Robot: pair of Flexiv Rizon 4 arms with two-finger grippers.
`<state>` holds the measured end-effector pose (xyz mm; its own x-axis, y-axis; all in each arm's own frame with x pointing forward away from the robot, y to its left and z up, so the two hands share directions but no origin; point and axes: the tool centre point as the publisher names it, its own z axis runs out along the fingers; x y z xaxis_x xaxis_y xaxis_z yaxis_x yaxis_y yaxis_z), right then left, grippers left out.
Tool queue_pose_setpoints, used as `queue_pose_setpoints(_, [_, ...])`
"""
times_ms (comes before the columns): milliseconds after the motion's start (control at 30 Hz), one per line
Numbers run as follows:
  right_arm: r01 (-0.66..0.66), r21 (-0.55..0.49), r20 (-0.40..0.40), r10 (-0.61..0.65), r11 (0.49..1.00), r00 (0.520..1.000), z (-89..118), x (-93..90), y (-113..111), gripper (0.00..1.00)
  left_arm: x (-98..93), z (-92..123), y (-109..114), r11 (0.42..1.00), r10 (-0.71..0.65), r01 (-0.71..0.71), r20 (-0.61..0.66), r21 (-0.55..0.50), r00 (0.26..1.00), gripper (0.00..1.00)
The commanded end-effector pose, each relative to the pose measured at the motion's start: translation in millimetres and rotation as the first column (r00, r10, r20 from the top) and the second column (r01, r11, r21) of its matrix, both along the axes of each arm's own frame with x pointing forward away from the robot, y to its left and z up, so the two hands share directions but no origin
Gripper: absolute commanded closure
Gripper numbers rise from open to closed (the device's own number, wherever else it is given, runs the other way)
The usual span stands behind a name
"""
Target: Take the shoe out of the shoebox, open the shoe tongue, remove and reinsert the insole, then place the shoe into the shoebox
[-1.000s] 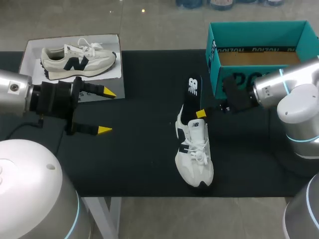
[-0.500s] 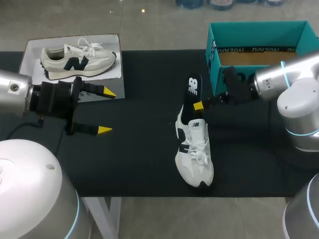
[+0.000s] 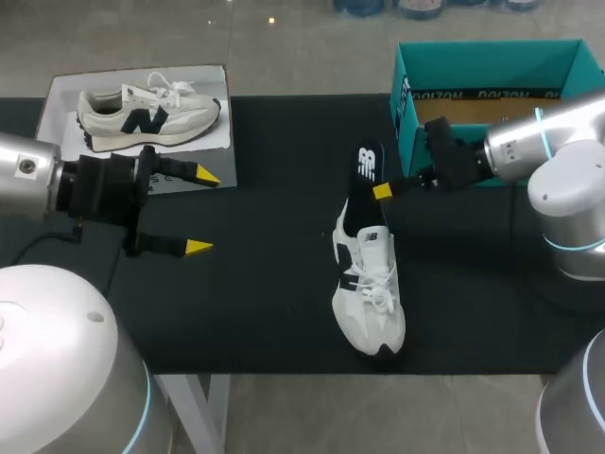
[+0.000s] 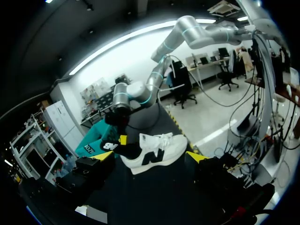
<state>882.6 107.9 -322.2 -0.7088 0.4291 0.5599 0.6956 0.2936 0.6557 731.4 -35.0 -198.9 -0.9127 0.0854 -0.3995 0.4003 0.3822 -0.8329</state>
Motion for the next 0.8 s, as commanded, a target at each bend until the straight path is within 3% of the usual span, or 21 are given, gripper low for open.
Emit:
queue_pose_setpoints(33, [0.0,-0.006,-0.007,0.0,1.0,1.0,-4,-2.7,0,1.0,0.2,0,0,1.0,-0.001,0.001,-0.001,0.002,1.0,0.0])
queue_pose_setpoints(467, [-0.034,-0.02,-0.095,0.032,0.999,0.995,-34,-34.8,4,1.0,0.2,0,0,1.0,-0.001,0.001,-0.001,0.002,1.0,0.0])
queue_pose_setpoints(700, [-0.019,-0.025,-0.113,0.016,1.0,0.994,-36,-35.2,3,1.0,0.2,0,0,1.0,-0.001,0.001,-0.001,0.002,1.0,0.0])
queue_pose_setpoints(733, [-0.014,-0.024,-0.108,0.012,1.0,0.994,-34,-33.3,3,0.75,0.2,0,0,1.0,-0.001,0.001,-0.001,0.002,1.0,0.0])
queue_pose_setpoints(767, [-0.012,-0.021,-0.099,0.009,1.0,0.995,-31,-30.8,3,0.59,0.2,0,0,1.0,-0.001,0.001,-0.001,0.002,1.0,0.0])
queue_pose_setpoints(800, [-0.011,-0.019,-0.09,0.009,1.0,0.996,-28,-28.4,3,0.56,0.2,0,0,1.0,-0.001,0.001,-0.001,0.002,1.0,0.0])
